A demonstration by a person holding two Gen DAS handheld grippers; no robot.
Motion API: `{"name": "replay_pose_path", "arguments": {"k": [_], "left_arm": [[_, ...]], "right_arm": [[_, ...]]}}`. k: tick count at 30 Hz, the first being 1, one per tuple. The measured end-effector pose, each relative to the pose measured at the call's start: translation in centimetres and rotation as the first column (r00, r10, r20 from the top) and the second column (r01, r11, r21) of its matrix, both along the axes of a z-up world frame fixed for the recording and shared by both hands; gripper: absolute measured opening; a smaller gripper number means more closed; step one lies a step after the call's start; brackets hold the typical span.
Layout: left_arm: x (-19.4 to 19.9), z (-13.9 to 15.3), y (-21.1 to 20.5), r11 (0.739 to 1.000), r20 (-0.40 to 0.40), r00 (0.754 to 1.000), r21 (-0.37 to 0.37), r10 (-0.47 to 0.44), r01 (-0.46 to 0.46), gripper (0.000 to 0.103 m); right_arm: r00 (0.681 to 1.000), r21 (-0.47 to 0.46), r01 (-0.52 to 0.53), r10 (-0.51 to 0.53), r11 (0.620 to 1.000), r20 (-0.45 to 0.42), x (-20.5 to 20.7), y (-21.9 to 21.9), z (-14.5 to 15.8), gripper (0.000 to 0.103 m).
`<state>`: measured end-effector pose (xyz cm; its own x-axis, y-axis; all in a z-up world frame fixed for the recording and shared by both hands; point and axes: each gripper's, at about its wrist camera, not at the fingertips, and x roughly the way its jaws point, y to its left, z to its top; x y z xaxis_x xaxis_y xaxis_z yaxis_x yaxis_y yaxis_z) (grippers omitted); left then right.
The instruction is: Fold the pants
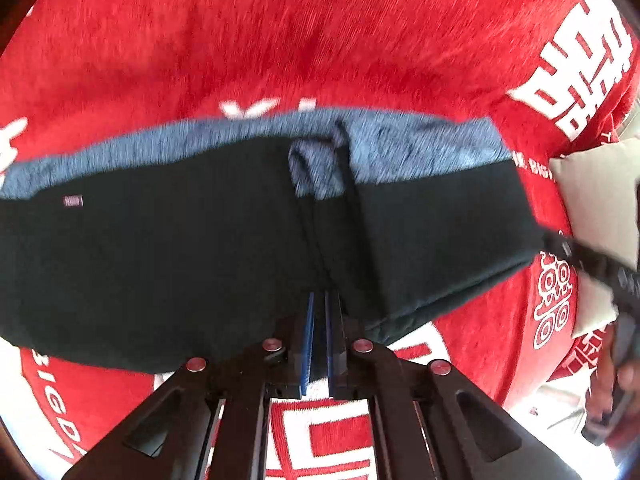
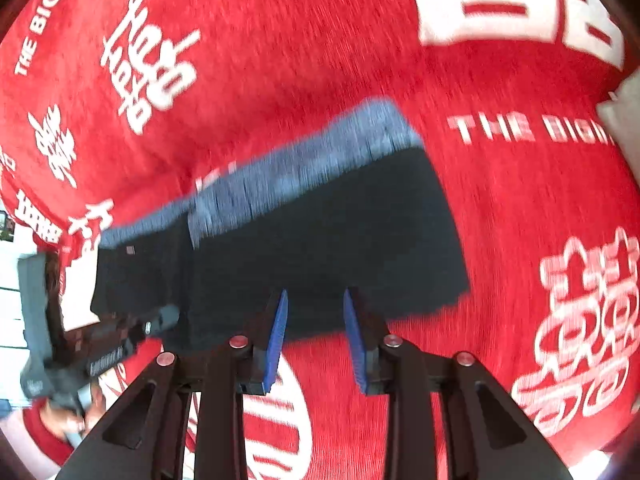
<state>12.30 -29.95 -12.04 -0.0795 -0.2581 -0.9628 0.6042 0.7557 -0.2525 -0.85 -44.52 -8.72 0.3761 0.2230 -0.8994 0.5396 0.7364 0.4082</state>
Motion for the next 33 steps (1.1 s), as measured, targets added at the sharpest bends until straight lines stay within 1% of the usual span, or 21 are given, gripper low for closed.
{"name": "replay_pose_path", "arguments": {"k": [3, 5, 6, 8, 10, 11, 12, 13, 14, 15, 16, 18, 20, 22, 23, 25, 26, 28, 29, 30, 33], "left_arm": [[0.4, 0.4, -1.8, 1.000, 0.004, 1.000, -0.009, -0.015, 0.015, 0.005], [0.3, 0.1, -2.7, 0.999, 0.019, 0.999, 0.002, -0.032, 0.032, 0.005], [0.2, -0.1, -3.1, 0.999, 0.022, 0.999, 0.010, -0.035, 0.035, 0.005], [0.1, -0.8, -3.4, 1.000, 0.008, 1.000, 0.022, -0.023, 0.023, 0.005], [0.2, -1.2, -3.1, 1.000, -0.008, 1.000, 0.029, 0.000, 0.000, 0.005], [0.3, -1.4, -3.0, 0.999, -0.013, 1.000, 0.034, 0.012, -0.011, 0.005], [0.4, -1.5, -2.8, 0.999, -0.018, 1.000, 0.040, 0.022, -0.021, 0.005], [0.5, -1.7, -2.8, 0.998, -0.026, 0.999, 0.047, 0.031, -0.029, 0.004], [0.6, -1.9, -2.7, 0.998, -0.034, 0.999, 0.051, 0.038, -0.036, 0.004], [0.7, -1.9, -2.6, 0.998, -0.038, 0.998, 0.052, 0.043, -0.041, 0.004], [0.8, -1.9, -2.5, 0.998, -0.041, 0.998, 0.048, 0.046, -0.044, 0.004], [0.9, -1.8, -2.5, 0.998, -0.040, 0.998, 0.044, 0.047, -0.045, 0.005], [1.0, -1.7, -2.6, 0.998, -0.039, 0.998, 0.042, 0.051, -0.050, 0.005], [1.0, -1.5, -3.0, 0.998, -0.039, 0.998, 0.029, 0.053, -0.052, 0.005], [1.0, -1.3, -3.2, 0.998, -0.035, 0.998, 0.024, 0.051, -0.050, 0.005], [0.7, -1.2, -4.0, 0.999, -0.026, 0.999, 0.021, 0.041, -0.041, 0.005], [0.4, -1.4, -4.5, 0.999, -0.022, 0.999, 0.029, 0.032, -0.031, 0.005], [-0.1, -2.4, -5.2, 0.997, -0.005, 1.000, 0.078, 0.009, -0.008, 0.005], [-0.4, -3.0, -5.3, 0.995, -0.001, 1.000, 0.097, 0.004, -0.004, 0.005], [-0.5, -3.2, -5.3, 0.995, 0.003, 1.000, 0.098, 0.009, -0.010, 0.005], [-0.6, -2.9, -5.1, 0.996, 0.012, 1.000, 0.090, 0.025, -0.026, 0.005]], "right_arm": [[1.000, 0.014, 0.021, -0.021, 1.000, -0.006, 3.0, -1.4, -1.5, 0.032], [0.999, 0.023, 0.033, -0.033, 0.999, -0.028, 4.5, -1.7, -3.0, 0.032], [0.998, 0.050, 0.033, -0.030, 0.998, -0.064, 5.3, -1.3, -4.4, 0.032], [0.996, 0.124, 0.019, -0.008, 0.992, -0.093, 5.9, 0.1, -6.2, 0.032], [0.994, 0.080, -0.072, 0.078, 0.994, -0.077, 6.2, 2.8, -5.6, 0.032], [0.989, 0.083, -0.127, 0.132, 0.988, -0.069, 6.3, 4.0, -5.3, 0.032], [0.984, 0.124, -0.164, 0.171, 0.979, -0.050, 6.1, 5.0, -5.0, 0.032], [0.982, 0.139, -0.180, 0.187, 0.974, -0.035, 5.8, 5.3, -4.6, 0.032], [0.982, 0.119, -0.185, 0.188, 0.976, -0.017, 5.3, 5.3, -3.8, 0.032], [0.985, 0.092, -0.170, 0.171, 0.981, 0.002, 4.7, 4.8, -2.9, 0.035], [0.989, 0.076, -0.147, 0.146, 0.986, 0.017, 4.1, 3.9, -2.2, 0.048], [0.997, 0.041, -0.068, 0.066, 0.997, 0.038, 2.6, 1.1, -1.0, 0.064], [0.999, 0.004, -0.011, 0.011, 1.000, 0.033, 1.2, -1.9, -0.4, 0.064], [1.000, -0.047, 0.031, -0.031, 0.998, -0.004, 0.4, -4.2, -0.5, 0.064], [0.996, -0.063, 0.075, -0.077, 0.995, -0.036, -0.2, -5.8, -1.1, 0.064], [0.987, -0.045, 0.136, -0.139, 0.990, -0.083, -0.7, -7.5, -2.2, 0.063], [0.980, -0.010, 0.159, -0.159, 0.987, -0.118, -1.1, -8.0, -3.5, 0.063], [0.973, 0.045, 0.146, -0.136, 0.988, -0.186, -1.4, -7.2, -5.6, 0.063], [0.975, 0.061, 0.138, -0.124, 0.989, -0.185, -1.7, -6.6, -6.0, 0.063], [0.977, 0.059, 0.134, -0.122, 0.989, -0.177, -1.9, -6.2, -5.9, 0.063], [0.977, -0.004, 0.148, -0.147, 0.989, -0.156, -2.2, -5.0, -4.5, 0.063]]}}
